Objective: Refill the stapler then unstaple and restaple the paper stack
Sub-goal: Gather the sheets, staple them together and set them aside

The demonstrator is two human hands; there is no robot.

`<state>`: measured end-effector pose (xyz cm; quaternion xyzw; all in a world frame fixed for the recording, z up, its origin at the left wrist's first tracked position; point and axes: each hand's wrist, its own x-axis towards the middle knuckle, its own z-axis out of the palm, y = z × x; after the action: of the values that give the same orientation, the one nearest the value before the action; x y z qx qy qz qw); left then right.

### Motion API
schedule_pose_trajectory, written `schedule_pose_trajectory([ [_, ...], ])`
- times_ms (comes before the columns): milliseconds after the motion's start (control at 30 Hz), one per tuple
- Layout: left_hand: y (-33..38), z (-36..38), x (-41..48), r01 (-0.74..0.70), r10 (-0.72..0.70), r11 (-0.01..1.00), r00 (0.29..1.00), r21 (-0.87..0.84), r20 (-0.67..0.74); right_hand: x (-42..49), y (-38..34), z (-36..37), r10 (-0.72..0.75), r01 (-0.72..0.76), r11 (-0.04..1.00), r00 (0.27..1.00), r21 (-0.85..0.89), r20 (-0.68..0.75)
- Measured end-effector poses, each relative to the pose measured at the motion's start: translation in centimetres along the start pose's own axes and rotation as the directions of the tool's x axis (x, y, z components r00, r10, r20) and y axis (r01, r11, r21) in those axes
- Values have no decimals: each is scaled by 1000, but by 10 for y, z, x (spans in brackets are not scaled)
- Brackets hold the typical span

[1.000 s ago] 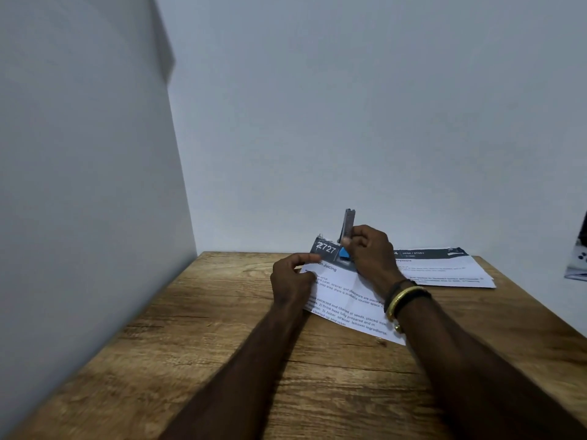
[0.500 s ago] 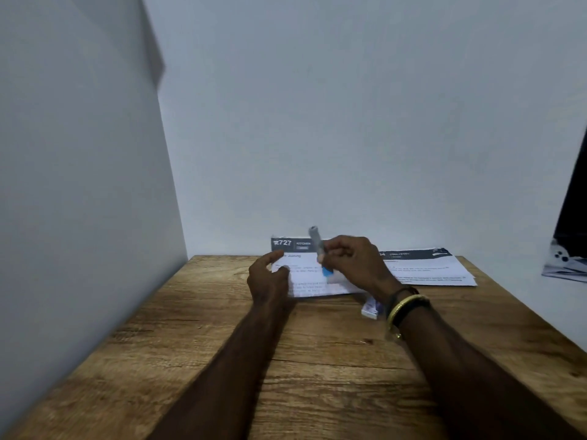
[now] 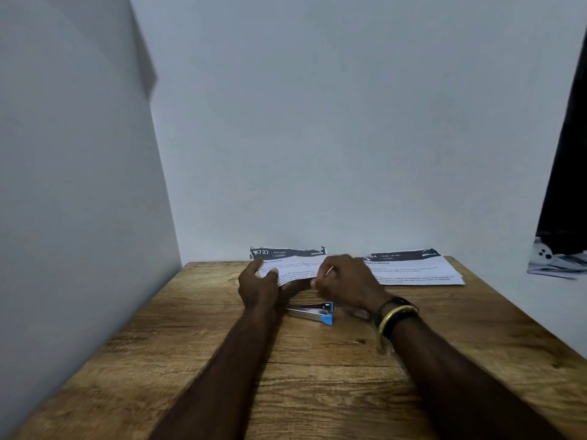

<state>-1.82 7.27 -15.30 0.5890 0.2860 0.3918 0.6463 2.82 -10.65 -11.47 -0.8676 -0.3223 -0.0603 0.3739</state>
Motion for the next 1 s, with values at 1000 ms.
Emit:
schedule_pose_trajectory([
  [1000, 2, 153, -76, -349, 79, 839, 837, 417, 541, -19, 122, -86, 511, -404, 857, 741, 318, -435],
])
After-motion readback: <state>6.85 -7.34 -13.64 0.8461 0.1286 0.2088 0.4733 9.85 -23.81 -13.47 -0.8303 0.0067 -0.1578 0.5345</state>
